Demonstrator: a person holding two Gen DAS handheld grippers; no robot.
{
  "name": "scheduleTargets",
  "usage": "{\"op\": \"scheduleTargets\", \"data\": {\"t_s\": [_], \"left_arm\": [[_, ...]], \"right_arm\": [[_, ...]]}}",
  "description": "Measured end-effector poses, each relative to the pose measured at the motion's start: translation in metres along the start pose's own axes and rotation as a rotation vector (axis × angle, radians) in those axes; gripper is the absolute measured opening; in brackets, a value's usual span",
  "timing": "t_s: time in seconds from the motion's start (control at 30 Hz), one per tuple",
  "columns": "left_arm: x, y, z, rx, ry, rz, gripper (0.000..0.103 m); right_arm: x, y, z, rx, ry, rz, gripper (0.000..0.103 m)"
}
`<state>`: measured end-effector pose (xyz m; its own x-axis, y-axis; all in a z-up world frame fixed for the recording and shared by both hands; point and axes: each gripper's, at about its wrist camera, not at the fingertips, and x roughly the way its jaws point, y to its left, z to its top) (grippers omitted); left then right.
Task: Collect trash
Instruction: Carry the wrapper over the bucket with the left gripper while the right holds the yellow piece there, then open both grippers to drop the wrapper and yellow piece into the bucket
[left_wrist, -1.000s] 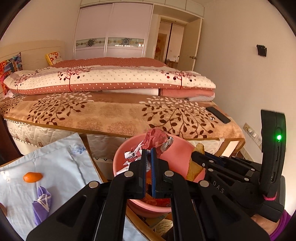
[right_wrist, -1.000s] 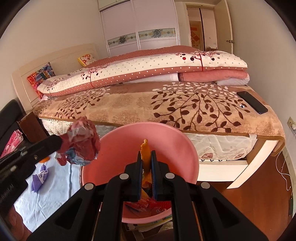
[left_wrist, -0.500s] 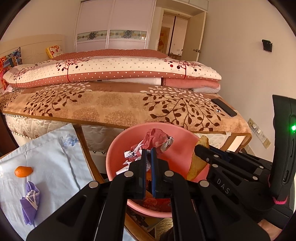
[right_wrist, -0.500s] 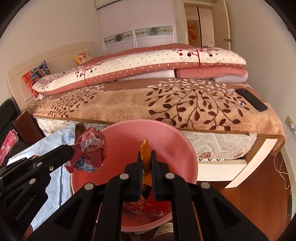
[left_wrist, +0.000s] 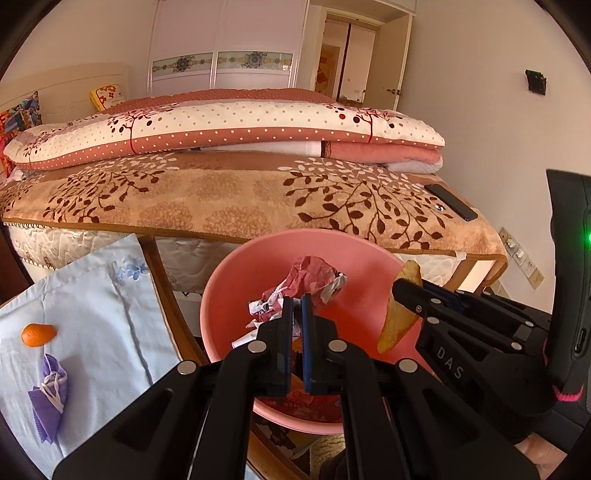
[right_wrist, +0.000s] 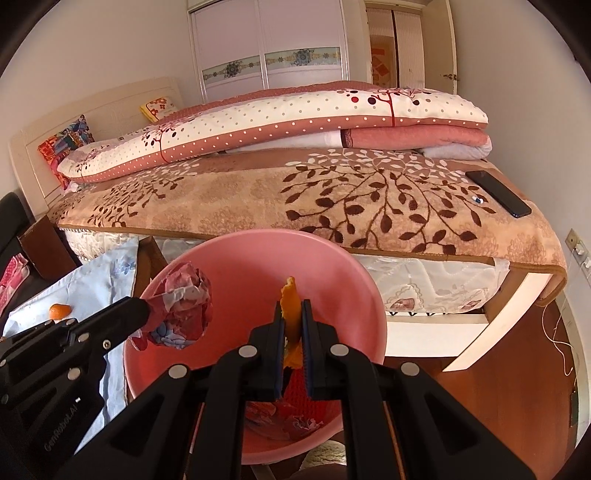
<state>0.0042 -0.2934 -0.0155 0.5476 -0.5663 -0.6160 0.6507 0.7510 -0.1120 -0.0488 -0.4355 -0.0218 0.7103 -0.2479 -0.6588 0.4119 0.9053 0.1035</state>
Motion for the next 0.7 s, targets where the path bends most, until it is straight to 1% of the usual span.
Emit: {"op": "scheduleTargets", "data": {"t_s": [0.13,0.27,0.43,0.57,0.63,0.67,0.7], "left_arm": [[0.0035,-0.0013,-0.0028,0.002,0.017,0.001,0.004],[0.0033,-0.0011,-0.0034,0.003,0.015,0.005,0.004],[0.0018,0.0007,-0.0025,-0.008,0.018,-0.012,0.004],[0.0012,0.0016,-0.0016,-0.007,0.022,-0.012,0.007],[0.0006,0.0020,-0.0014,-0.009,0.021,-0.016,0.023],[-0.0009,0.0027,-0.0010,-0.014,0.015,-0.016,0.037],[-0.0027,0.0036,-0.0007,-0.019,0.005,-0.009,0.042]], "right_arm": [[0.0045,-0.0006,-0.0017,0.008,0.012,0.004,0.008],[0.0073,-0.0004,-0.0020,0.005,0.018,0.003,0.008],[0.0073,0.0002,-0.0015,0.004,0.014,0.009,0.008],[0.0076,0.0036,0.0008,-0.009,0.013,0.013,0.009],[0.0067,0.0051,0.0020,-0.016,0.008,0.014,0.021],[0.0058,0.0054,0.0027,-0.018,0.003,0.012,0.023],[0.0049,0.0052,0.0032,-0.017,0.000,0.009,0.024]]}}
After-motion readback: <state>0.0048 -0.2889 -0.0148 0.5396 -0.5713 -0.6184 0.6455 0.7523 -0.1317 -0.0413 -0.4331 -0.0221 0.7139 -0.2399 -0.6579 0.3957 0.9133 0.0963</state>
